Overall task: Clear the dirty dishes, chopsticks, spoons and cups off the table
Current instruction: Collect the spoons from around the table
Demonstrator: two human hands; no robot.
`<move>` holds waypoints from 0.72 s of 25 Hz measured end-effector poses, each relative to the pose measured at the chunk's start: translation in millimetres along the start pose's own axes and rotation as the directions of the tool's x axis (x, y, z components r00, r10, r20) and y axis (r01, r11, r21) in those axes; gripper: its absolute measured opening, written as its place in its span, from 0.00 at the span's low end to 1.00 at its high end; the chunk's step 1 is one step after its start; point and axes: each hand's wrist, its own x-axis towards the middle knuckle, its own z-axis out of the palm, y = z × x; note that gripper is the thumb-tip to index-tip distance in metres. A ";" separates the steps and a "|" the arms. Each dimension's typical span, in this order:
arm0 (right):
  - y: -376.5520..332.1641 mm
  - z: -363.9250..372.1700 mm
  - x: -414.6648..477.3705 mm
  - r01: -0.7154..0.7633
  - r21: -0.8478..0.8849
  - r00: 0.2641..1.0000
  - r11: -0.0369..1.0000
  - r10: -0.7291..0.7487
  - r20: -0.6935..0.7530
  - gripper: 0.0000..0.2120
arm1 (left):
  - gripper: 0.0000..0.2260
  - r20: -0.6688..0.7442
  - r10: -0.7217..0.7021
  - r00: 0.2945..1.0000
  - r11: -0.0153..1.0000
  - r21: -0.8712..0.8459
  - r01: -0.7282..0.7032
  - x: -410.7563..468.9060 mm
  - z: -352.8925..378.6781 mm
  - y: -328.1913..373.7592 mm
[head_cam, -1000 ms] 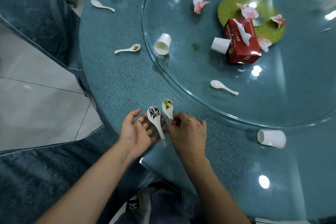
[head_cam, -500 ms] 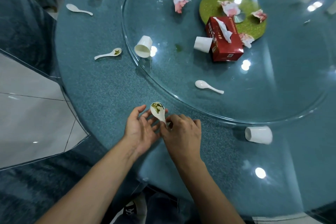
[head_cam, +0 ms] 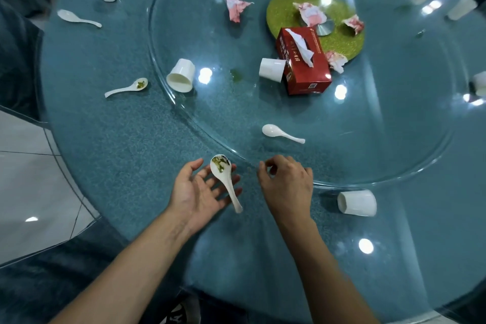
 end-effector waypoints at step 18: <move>47.4 32.7 105.4 -0.081 -0.178 0.988 0.981 0.102 0.116 0.13 | 0.23 0.035 -0.032 0.999 0.999 0.032 0.031 39.4 23.4 15.3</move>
